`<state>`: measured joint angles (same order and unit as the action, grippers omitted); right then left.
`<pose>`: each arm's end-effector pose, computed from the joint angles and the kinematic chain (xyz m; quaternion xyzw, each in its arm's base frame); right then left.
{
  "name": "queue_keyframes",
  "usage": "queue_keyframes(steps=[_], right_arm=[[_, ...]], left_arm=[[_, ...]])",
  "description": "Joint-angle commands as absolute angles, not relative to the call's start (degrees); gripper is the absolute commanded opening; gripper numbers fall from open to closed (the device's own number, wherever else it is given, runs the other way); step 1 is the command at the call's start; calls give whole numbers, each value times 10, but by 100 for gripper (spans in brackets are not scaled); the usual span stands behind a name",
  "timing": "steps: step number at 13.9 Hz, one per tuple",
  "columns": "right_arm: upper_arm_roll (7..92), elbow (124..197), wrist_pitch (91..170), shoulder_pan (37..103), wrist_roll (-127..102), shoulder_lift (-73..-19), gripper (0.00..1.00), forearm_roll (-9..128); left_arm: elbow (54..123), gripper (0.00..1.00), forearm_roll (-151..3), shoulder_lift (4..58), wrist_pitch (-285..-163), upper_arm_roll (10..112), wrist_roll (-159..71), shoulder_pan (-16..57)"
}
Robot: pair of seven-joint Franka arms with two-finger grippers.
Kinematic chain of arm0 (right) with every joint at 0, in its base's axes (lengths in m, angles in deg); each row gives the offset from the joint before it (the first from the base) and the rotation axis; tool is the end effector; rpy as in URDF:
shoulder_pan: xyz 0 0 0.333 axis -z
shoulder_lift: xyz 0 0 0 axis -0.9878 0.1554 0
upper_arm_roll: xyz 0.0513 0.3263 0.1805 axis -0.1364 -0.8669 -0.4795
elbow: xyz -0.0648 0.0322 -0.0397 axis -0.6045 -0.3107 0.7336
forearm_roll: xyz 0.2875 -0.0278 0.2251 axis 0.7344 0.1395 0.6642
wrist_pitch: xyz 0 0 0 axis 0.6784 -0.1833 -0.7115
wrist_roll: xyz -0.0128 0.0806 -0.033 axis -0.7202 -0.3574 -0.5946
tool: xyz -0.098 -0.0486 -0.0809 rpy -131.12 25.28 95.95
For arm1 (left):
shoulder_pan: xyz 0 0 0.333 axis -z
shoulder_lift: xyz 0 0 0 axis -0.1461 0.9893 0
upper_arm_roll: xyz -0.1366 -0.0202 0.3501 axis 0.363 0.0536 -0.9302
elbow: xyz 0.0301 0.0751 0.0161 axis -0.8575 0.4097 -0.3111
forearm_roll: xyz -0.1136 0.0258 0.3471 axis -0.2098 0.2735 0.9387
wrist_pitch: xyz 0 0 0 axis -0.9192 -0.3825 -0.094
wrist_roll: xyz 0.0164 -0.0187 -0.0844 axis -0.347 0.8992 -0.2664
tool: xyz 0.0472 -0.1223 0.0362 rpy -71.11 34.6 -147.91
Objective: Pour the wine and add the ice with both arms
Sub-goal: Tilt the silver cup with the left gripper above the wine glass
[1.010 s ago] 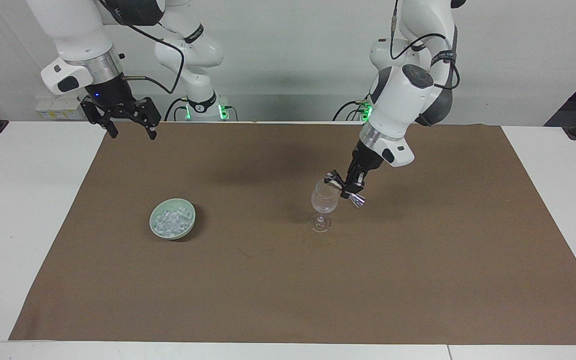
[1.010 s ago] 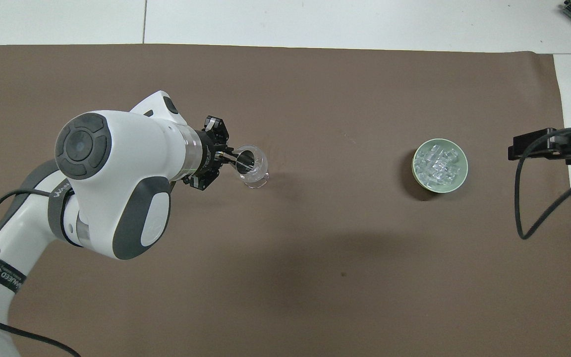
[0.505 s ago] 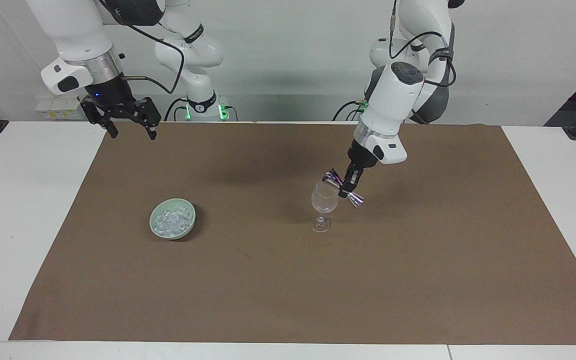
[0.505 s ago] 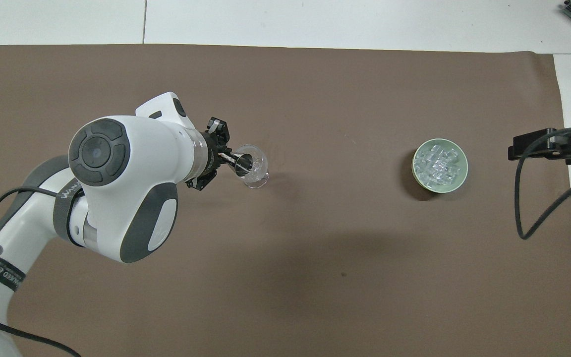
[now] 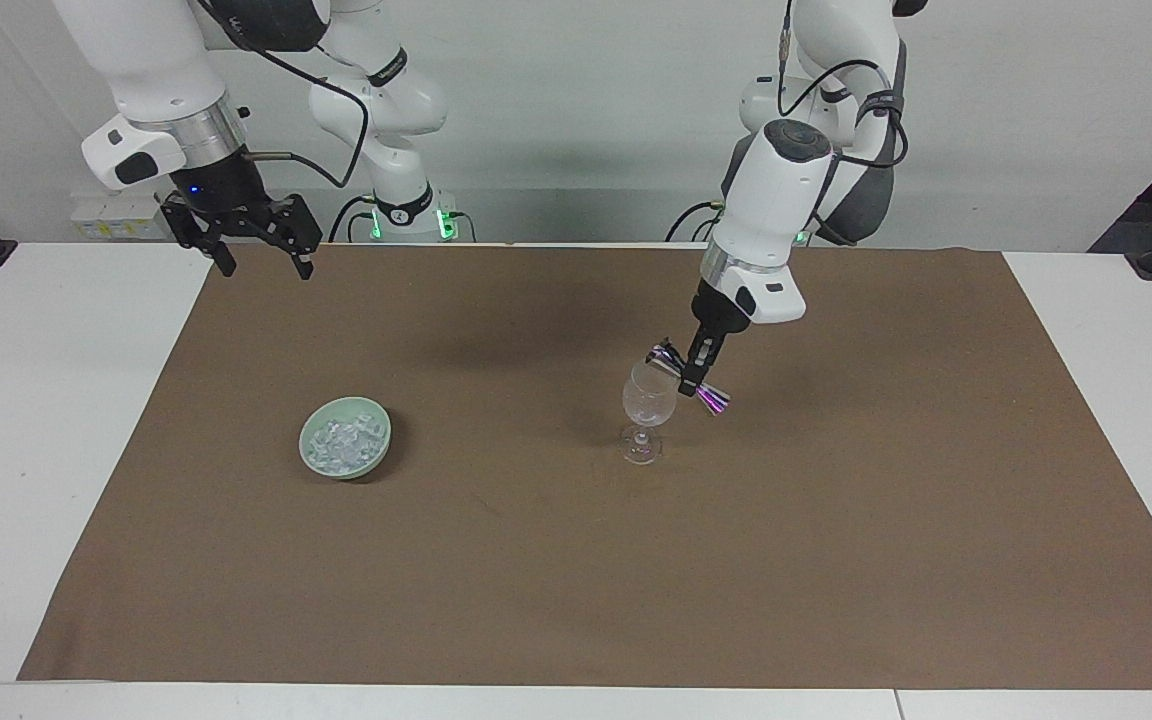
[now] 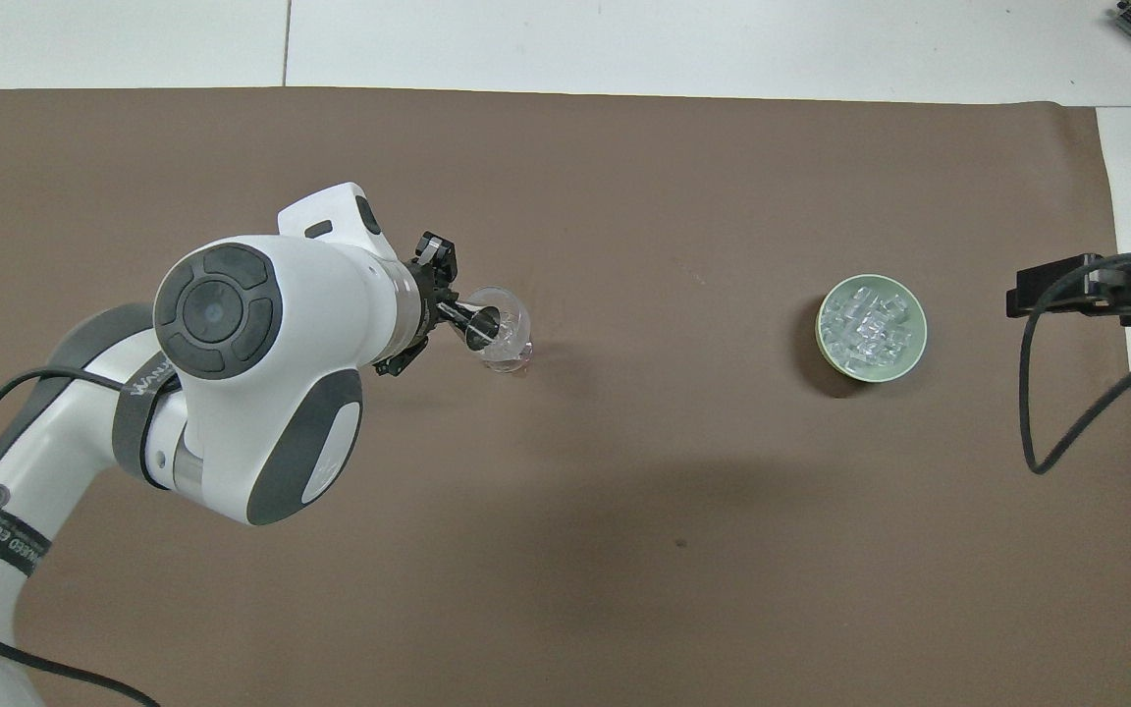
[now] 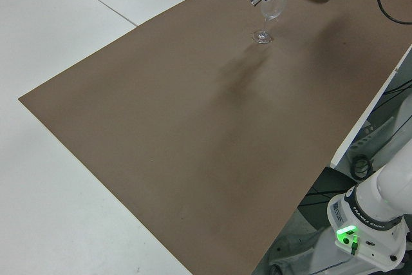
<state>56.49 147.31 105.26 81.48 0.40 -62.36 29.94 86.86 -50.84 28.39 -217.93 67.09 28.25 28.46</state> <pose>0.5265 0.0005 0.6688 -0.9987 0.0430 -0.0271 0.0096 0.5337 -0.2953 0.5210 0.8558 0.4941 0.0574 0.1422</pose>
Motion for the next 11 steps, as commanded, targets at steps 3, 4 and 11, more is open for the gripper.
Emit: queue_keyframes(steps=[3,4,11], right_arm=[[561,1480,1049,823,-8,-630,100,308],[561,1480,1049,823,-8,-630,100,308],[561,1480,1049,823,-8,-630,100,308]], left_arm=[[861,0,-479,279,-2170,661,301,298],[861,0,-479,279,-2170,661,304,298],[847,0,-478,287,-2178,661,321,296]])
